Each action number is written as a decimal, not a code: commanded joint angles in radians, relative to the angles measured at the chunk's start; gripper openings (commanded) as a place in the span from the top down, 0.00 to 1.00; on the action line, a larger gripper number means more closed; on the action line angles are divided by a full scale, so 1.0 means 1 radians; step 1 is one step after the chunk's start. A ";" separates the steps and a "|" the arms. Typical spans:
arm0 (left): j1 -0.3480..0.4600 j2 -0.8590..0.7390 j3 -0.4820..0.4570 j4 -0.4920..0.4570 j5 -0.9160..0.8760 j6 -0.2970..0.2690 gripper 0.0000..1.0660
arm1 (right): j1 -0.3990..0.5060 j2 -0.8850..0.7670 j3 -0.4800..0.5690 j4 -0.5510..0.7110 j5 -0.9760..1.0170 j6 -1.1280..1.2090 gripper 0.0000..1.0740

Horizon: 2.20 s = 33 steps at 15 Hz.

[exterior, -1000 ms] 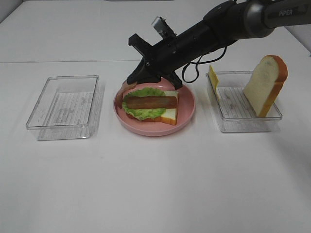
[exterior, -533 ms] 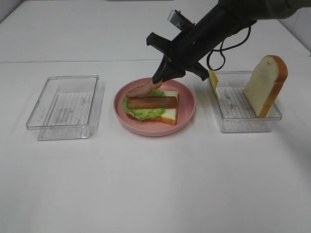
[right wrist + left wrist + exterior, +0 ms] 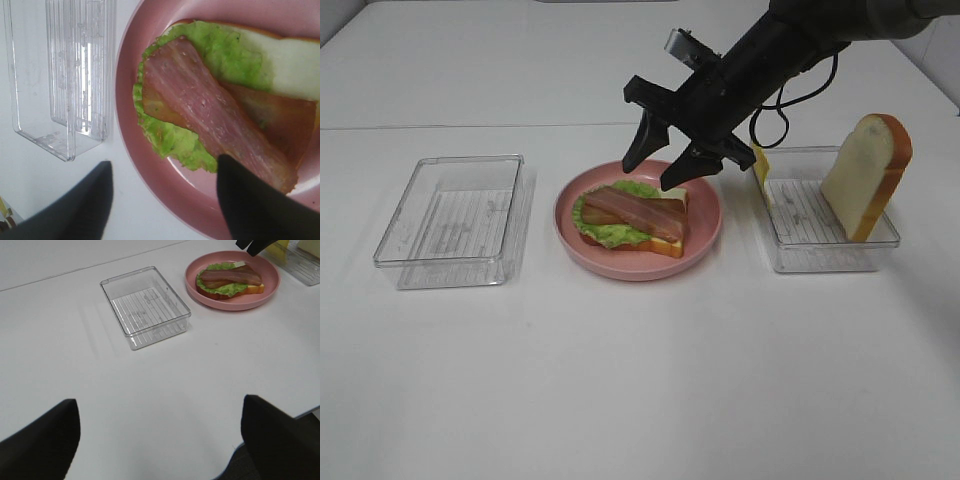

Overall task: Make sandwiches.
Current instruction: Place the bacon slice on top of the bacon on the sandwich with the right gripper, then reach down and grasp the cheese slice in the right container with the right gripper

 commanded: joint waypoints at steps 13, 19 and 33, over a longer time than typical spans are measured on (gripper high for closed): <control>-0.003 -0.023 0.002 0.000 -0.009 0.000 0.22 | 0.000 -0.122 -0.235 -0.623 0.313 0.223 0.30; -0.003 -0.023 0.002 0.000 -0.009 0.000 0.22 | 0.000 -0.086 -0.251 -0.708 0.204 0.244 0.44; -0.003 -0.023 0.002 0.000 -0.009 0.000 0.22 | -0.001 0.097 -0.253 -0.834 0.078 0.283 0.52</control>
